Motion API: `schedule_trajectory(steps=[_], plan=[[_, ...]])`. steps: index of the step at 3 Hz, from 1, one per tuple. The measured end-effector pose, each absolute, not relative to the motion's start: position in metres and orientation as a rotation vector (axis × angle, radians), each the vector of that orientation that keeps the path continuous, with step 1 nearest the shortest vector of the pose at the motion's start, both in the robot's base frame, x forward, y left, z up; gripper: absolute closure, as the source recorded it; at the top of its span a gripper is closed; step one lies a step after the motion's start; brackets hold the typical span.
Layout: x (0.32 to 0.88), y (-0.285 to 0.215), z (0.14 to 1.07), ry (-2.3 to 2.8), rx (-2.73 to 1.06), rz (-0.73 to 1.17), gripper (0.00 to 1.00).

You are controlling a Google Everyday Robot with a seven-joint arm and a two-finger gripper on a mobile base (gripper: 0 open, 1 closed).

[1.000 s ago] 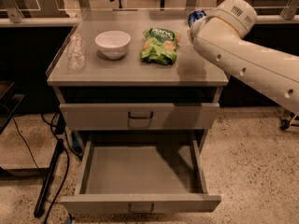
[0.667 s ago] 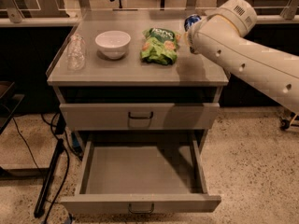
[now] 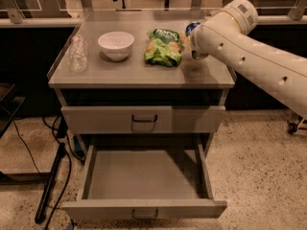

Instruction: Pick pepsi can from middle drawer and place on counter

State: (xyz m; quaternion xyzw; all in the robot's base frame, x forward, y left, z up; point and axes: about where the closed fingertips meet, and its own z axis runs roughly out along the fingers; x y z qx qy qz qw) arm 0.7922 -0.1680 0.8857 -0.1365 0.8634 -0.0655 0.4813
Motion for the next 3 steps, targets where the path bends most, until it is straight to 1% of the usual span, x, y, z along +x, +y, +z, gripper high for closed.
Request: schedule_trajectory(steps=[2,3], plan=[[0.7894,-0.1800,0.8597,2.170,-0.357,-0.214,1.00],[0.7894,-0.1800,0.8643,2.170,-0.357,-0.214,1.00]])
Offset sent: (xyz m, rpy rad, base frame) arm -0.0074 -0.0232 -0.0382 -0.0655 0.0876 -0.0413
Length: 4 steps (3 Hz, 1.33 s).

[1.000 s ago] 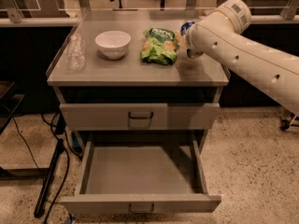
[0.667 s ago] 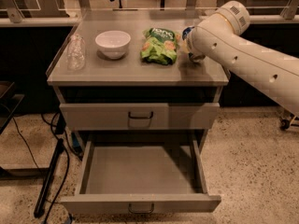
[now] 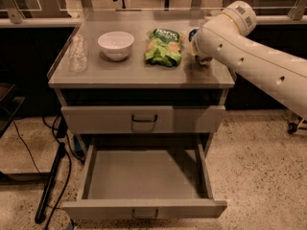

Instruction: Pick pepsi can from middle drawer and place on counter

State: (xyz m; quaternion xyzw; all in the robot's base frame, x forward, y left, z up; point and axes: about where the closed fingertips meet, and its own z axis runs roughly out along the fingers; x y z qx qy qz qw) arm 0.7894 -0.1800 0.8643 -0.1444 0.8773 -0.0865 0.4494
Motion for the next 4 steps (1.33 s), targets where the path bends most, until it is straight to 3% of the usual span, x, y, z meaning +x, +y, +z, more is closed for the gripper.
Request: schedule_trajectory(steps=[1,4], plan=[[0.7894,-0.1800,0.8643,2.170,-0.357,-0.214,0.81],[0.7894,-0.1800,0.8643,2.170,-0.357,-0.214,0.11]])
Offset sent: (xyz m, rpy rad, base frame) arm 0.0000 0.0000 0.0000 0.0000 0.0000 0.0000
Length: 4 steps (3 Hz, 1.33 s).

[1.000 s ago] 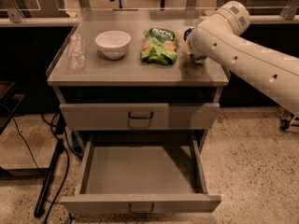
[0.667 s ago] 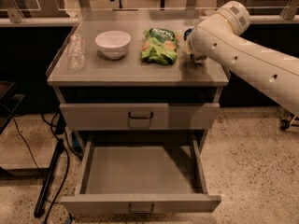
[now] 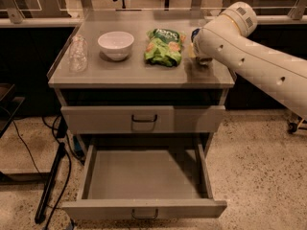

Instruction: Pick pepsi can from middle drawer and place on counter

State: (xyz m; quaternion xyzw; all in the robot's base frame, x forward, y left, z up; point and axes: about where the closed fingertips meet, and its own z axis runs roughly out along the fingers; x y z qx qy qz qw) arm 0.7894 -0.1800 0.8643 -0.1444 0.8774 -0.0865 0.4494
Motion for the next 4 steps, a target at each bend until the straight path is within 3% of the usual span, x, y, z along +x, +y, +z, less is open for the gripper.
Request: schedule_trajectory(steps=[1,4], plan=[[0.789,-0.180,0.864,2.170,-0.357,-0.214,0.00],[0.790,-0.187,0.932,2.105,-0.346,-0.322,0.00]])
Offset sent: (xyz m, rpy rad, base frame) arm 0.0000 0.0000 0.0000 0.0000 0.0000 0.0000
